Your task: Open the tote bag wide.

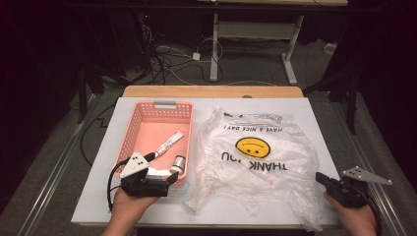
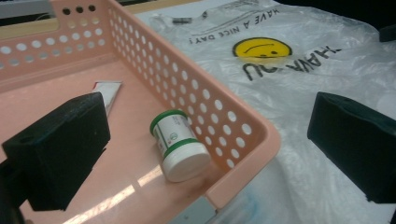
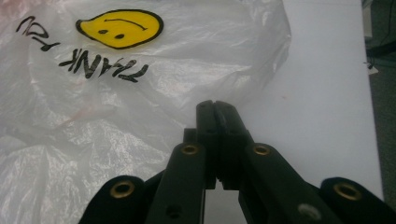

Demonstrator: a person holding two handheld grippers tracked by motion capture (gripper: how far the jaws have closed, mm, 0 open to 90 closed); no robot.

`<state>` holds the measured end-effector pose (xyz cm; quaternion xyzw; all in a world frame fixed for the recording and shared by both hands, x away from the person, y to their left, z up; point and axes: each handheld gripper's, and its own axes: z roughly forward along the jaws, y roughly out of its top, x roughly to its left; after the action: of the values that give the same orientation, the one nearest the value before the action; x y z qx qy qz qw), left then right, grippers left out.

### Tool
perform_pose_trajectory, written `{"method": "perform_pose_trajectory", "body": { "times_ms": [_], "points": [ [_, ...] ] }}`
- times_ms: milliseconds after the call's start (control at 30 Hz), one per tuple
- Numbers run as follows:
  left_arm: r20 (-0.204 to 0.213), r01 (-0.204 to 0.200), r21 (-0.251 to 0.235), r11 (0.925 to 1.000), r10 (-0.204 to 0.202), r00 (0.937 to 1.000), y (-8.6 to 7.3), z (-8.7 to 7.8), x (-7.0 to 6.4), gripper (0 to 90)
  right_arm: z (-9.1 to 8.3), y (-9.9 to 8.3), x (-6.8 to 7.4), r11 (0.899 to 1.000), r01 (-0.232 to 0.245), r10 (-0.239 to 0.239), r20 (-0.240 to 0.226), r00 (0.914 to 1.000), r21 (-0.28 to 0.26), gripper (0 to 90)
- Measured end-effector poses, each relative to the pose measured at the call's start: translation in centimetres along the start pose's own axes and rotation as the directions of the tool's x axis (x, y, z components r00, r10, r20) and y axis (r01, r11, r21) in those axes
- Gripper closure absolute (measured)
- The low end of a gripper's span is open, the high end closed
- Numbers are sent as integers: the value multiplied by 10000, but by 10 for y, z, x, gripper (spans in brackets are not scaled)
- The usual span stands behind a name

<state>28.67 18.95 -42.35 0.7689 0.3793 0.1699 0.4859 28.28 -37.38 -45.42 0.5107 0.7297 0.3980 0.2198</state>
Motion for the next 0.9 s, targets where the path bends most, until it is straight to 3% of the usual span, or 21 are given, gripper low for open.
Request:
{"method": "perform_pose_trajectory", "body": {
  "times_ms": [133,200,233,267,400,500,600,733,833,900],
  "points": [
    [-32,-15,-58,10000,15,10000,0,-1,-1,0,-8,-9,15,9991,418,-416,-152,9990,88,898],
    [-279,-205,-65,9998,204,9994,-3,-5,-1,0,-14,-14,21,9986,513,-511,-227,9984,81,898],
    [-279,-205,-65,9998,204,9994,-3,-5,-1,0,-14,-14,21,9986,513,-511,-227,9984,81,898],
    [-294,59,-30,10000,-59,9996,-5,-7,1,0,-19,-18,26,9985,540,-538,-275,9982,80,898],
    [-561,-77,40,10000,79,9984,-6,-8,2,0,-25,-26,32,9982,576,-570,-396,9976,138,898],
    [-500,5,-12,10000,-5,9987,-6,-8,3,0,-26,-28,34,9982,572,-563,-512,9971,167,897],
    [-596,-122,6,9999,123,9981,-4,-9,4,2,-28,-26,34,9989,472,-472,-614,9970,-9,778],
    [-623,-371,-111,9993,363,9974,-4,-11,3,23,-34,-20,34,9979,440,-477,-781,9958,-484,701],
    [-454,-188,124,9997,193,9988,-5,-8,2,18,-33,-5,29,9954,543,-600,-707,9957,-793,645],
    [-399,-213,282,9994,225,9990,-5,-6,1,4,-25,14,16,9924,420,-479,-495,9976,-1153,613]
  ]
}}
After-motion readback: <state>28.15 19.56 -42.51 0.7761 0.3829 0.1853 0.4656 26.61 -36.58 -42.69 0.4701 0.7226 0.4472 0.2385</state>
